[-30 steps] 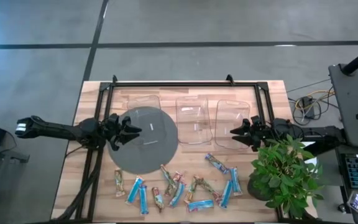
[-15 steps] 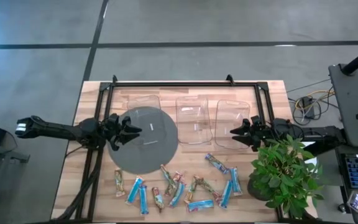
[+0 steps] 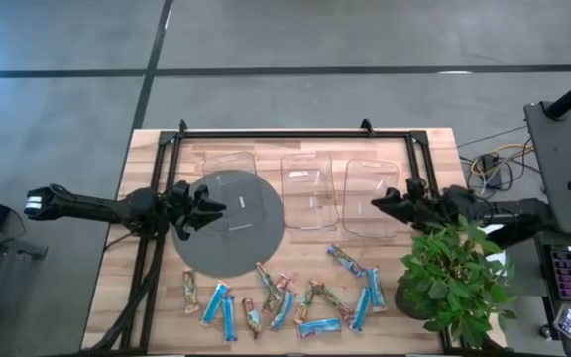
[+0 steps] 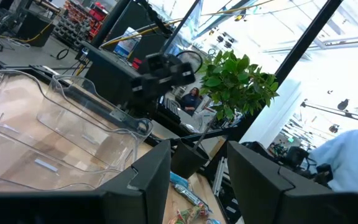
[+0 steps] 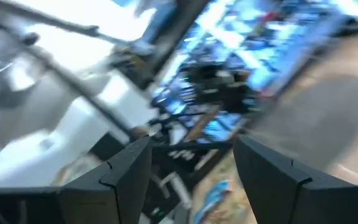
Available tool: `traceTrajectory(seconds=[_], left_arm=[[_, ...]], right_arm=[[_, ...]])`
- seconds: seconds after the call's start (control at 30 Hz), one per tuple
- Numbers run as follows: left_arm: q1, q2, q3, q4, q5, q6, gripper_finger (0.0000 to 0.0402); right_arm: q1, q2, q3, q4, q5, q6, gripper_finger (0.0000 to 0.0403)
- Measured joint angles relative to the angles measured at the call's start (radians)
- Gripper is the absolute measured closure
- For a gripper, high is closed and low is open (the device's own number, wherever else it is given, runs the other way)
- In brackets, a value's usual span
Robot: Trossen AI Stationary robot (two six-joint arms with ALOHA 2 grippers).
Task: Pick and place Granola Bars by type
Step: Put the yellow granola bar into the middle transparent bin
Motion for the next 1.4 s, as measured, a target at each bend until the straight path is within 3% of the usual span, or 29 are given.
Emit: traceTrajectory(seconds=[0.17, 0.4, 0.53, 0.6, 0.8, 1.17, 1.27, 1.4], left_arm=[[0.000, 0.000, 0.000, 0.000, 0.000, 0.000, 0.0260], [0.001, 0.000, 0.000, 0.000, 0.000, 0.000, 0.0260], [0.001, 0.000, 0.000, 0.000, 0.000, 0.000, 0.0260], [0.001, 0.000, 0.000, 0.000, 0.000, 0.000, 0.0260], [0.000, 0.000, 0.000, 0.000, 0.000, 0.000, 0.0260], [0.000, 0.000, 0.000, 0.000, 0.000, 0.000, 0.0260], [0.000, 0.000, 0.000, 0.000, 0.000, 0.000, 0.0260], [0.000, 0.000, 0.000, 0.000, 0.000, 0.000, 0.0260]], right_arm=[[-0.001, 0.104, 0.073, 0.013, 0.012, -0.035, 0.0188], [-0.001, 0.303, 0.274, -0.146, 0.209, -0.005, 0.0188], [-0.004, 0.464, 0.398, -0.171, 0.264, -0.053, 0.0188], [-0.015, 0.540, 0.473, -0.282, 0.263, -0.050, 0.0188], [-0.050, 0.782, 0.738, -0.886, 0.117, 0.078, 0.0188], [-0.010, 1.120, 1.129, -1.590, -0.156, -0.007, 0.0188], [0.010, 1.174, 1.183, -1.712, -0.228, -0.005, 0.0188], [0.055, 1.216, 1.181, -1.738, -0.349, 0.027, 0.0188]])
